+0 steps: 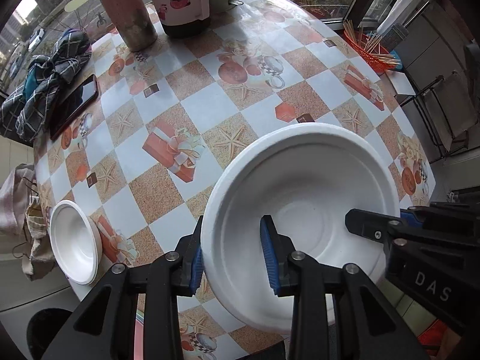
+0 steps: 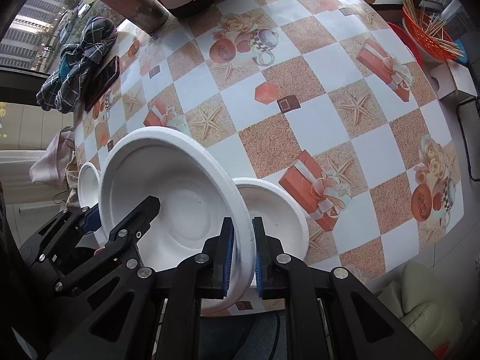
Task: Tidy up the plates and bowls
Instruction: 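Lift the white bowl with both grippers and carry it over the bowl stack, then lower the bowl into the stacked bowls and open both grippers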
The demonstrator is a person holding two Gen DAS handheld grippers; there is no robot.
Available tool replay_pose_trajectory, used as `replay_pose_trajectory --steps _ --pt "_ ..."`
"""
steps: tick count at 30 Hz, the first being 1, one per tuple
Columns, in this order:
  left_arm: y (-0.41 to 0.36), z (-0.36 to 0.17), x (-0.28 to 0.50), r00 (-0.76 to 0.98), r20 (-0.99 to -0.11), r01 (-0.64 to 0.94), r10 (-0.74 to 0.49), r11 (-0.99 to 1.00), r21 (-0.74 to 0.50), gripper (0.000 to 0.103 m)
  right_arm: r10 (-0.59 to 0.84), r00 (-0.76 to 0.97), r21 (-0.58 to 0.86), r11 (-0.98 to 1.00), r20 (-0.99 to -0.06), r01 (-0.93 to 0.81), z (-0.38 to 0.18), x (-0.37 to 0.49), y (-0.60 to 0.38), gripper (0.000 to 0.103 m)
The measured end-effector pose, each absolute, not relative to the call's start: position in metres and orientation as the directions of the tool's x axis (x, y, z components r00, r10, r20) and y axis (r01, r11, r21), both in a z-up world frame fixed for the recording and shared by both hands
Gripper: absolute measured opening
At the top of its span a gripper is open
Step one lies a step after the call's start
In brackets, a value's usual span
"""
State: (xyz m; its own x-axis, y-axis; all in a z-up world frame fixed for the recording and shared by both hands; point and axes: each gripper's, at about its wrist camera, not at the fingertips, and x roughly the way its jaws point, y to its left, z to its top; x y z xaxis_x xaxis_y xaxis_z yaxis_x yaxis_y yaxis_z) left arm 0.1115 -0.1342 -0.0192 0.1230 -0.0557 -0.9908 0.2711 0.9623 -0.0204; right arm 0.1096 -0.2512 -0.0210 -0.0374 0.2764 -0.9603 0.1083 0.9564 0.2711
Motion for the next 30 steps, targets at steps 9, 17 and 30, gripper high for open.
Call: replay_pose_trajectory --steps 9,17,30 --pt "-0.160 -0.053 0.097 0.047 -0.997 0.337 -0.057 0.941 -0.038 0.036 0.259 -0.101 0.236 0.951 -0.960 0.201 -0.058 0.084 -0.278 0.015" --pt "-0.154 -0.064 0.090 0.018 -0.999 0.345 -0.036 0.938 -0.028 0.062 0.231 -0.122 0.202 0.956 -0.965 0.215 -0.073 0.080 -0.286 0.015" --pt "-0.053 -0.058 0.043 0.015 -0.997 0.144 -0.078 0.987 -0.075 0.080 0.210 -0.053 0.194 0.957 -0.976 0.216 -0.049 0.085 -0.294 0.093"
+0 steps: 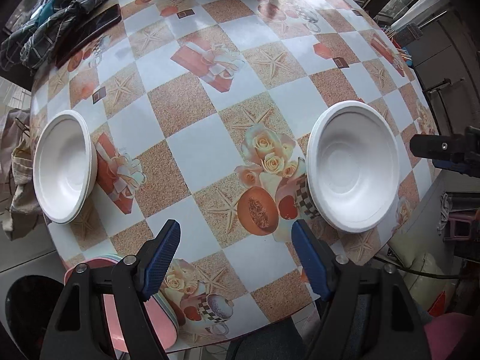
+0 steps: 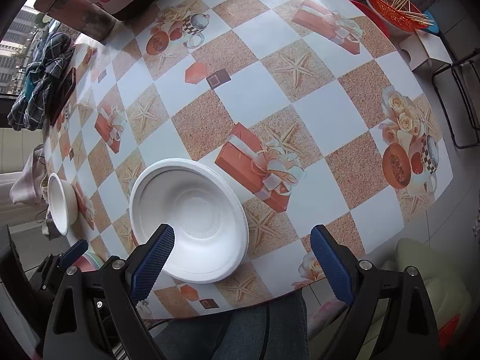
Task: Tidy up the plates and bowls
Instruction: 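Lower the bowl into the stacked bowls and open both grippers, then move both grippers to the stacked bowls rim and close them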
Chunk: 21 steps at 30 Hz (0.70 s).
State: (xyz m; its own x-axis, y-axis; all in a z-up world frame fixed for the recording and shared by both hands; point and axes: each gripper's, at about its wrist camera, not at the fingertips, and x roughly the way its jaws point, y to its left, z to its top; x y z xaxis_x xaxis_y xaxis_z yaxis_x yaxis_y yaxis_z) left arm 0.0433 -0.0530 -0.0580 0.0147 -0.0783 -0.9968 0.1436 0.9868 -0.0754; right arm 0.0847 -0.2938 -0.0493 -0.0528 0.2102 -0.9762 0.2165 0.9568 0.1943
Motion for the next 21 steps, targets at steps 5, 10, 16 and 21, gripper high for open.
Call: replay_pose_trajectory --steps 5,10,16,21 --pt "-0.016 -0.055 0.025 0.020 -0.997 0.018 -0.079 0.997 -0.078 0.080 0.261 -0.059 0.249 0.956 -0.964 0.158 -0.042 0.088 -0.264 0.093" --pt "0.012 -0.038 0.023 0.077 -0.994 -0.065 -0.081 0.994 -0.086 0.080 0.286 -0.077 0.283 0.958 -0.955 0.037 -0.033 0.100 -0.212 0.093" --pt "0.052 -0.024 0.026 0.138 -0.989 -0.195 -0.054 0.977 -0.080 0.080 0.303 -0.133 0.318 0.942 -0.944 -0.110 -0.033 0.118 -0.140 0.093" --pt "0.105 -0.018 0.031 0.179 -0.984 -0.337 0.009 0.940 -0.053 0.080 0.269 -0.153 0.299 0.928 -0.951 -0.223 -0.036 0.133 -0.083 0.093"
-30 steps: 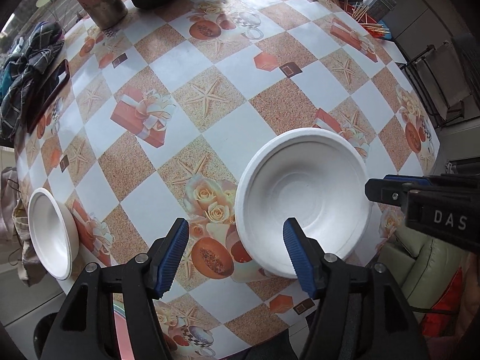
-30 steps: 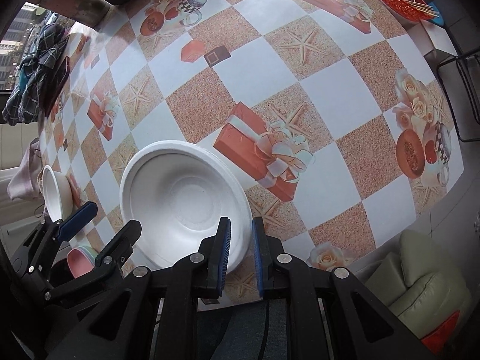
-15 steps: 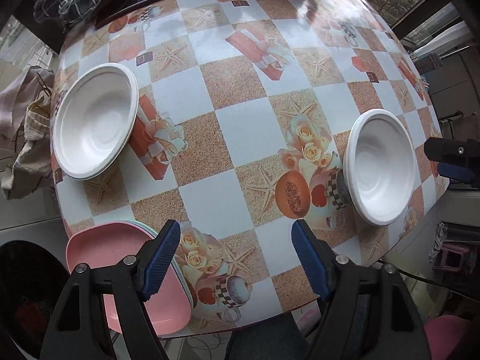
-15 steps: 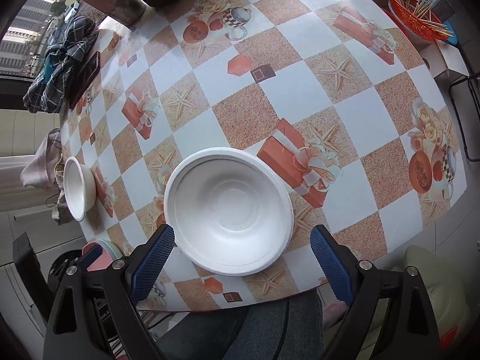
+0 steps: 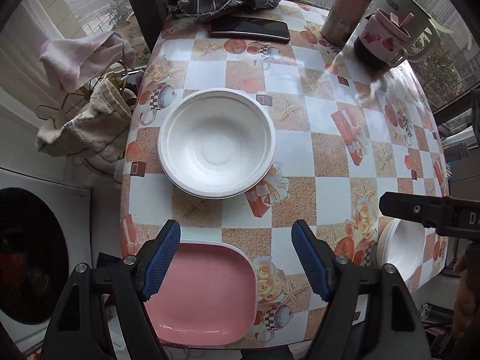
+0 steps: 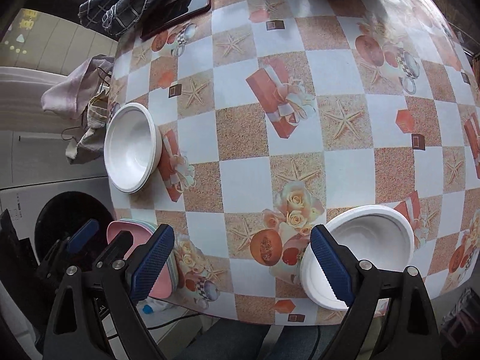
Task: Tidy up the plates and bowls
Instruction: 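Move both grippers to the stacked bowls rim and close them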
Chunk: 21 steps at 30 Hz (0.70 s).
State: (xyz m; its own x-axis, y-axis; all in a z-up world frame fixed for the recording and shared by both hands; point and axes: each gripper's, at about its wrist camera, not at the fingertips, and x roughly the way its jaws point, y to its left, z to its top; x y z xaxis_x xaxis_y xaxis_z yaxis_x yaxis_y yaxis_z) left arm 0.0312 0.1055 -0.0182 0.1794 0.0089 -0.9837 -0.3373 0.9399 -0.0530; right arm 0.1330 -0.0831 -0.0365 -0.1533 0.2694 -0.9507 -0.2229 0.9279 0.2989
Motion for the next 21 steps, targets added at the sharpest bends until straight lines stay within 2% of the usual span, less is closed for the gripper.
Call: replay_pose_trajectory --steps 6,11,21 --pt "0.162 -0.031 0.046 0.168 -0.981 -0.451 0.098 0.893 0.012 0.080 0.225 -0.165 0.269 0.903 -0.960 -0.336 -0.051 0.155 -0.016 0.093" --pt "0.189 -0.059 0.064 0.121 -0.988 -0.505 0.099 0.863 0.025 0.080 0.209 -0.173 0.261 0.888 -0.962 -0.378 -0.070 0.169 0.026 0.093" --pt "0.208 -0.106 0.093 0.032 -0.995 -0.488 0.095 0.870 0.067 0.080 0.136 -0.190 0.205 0.888 -0.972 -0.412 -0.109 0.188 0.069 0.093"
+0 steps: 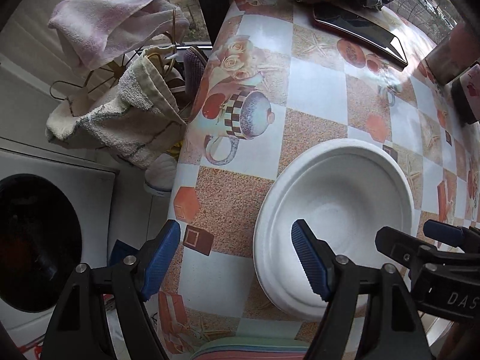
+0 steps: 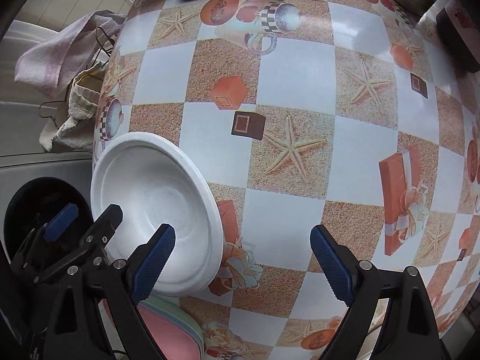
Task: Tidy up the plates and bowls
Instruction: 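Move both grippers to the stacked bowls rim and close them, then lift the bowls with both grippers and carry them over the last white bowl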
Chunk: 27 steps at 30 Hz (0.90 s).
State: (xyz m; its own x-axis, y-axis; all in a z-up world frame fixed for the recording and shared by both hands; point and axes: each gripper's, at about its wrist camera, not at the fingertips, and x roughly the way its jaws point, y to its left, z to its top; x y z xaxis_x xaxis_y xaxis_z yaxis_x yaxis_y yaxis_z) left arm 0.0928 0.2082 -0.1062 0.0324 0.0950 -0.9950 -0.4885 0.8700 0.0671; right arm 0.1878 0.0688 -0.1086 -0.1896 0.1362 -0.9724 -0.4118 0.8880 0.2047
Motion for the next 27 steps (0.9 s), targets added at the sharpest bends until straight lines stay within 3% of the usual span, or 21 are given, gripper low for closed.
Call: replay_pose_trajectory --steps 4,9,12,14,15,16,27 --pt "0.214 -0.119 0.098 0.010 -0.996 -0.486 0.085 0.871 0.070 0.080 0.124 -0.197 0.198 0.887 -0.972 -0.418 -0.119 0.189 0.074 0.092" --pt "0.214 -0.127 0.099 -0.007 -0.997 -0.475 0.076 0.877 0.070 0.079 0.121 -0.205 0.203 0.874 -0.971 -0.443 -0.125 0.185 0.083 0.075" --pt "0.215 -0.127 0.099 0.007 -0.999 -0.486 0.048 0.873 0.039 0.071 0.130 -0.200 0.212 0.856 -0.971 -0.472 -0.123 0.182 0.089 0.056" --pt "0.210 -0.125 0.102 0.018 -1.000 -0.473 0.023 0.881 0.012 0.053 0.152 -0.231 0.247 0.846 -0.961 -0.472 -0.123 0.180 0.093 0.029" --pt "0.207 -0.123 0.104 0.020 -1.000 -0.464 0.014 0.886 0.003 0.047 0.168 -0.258 0.274 0.846 -0.951 -0.458 -0.125 0.179 0.094 0.024" --pt "0.203 -0.122 0.106 0.022 -1.000 -0.451 -0.003 0.892 -0.012 0.030 0.181 -0.283 0.295 0.849 -0.942 -0.439 -0.129 0.177 0.097 0.018" --pt "0.171 -0.079 0.108 0.075 -0.997 -0.407 0.017 0.914 -0.015 0.030 0.216 -0.216 0.292 0.852 -0.952 -0.435 -0.089 0.178 0.075 0.017"
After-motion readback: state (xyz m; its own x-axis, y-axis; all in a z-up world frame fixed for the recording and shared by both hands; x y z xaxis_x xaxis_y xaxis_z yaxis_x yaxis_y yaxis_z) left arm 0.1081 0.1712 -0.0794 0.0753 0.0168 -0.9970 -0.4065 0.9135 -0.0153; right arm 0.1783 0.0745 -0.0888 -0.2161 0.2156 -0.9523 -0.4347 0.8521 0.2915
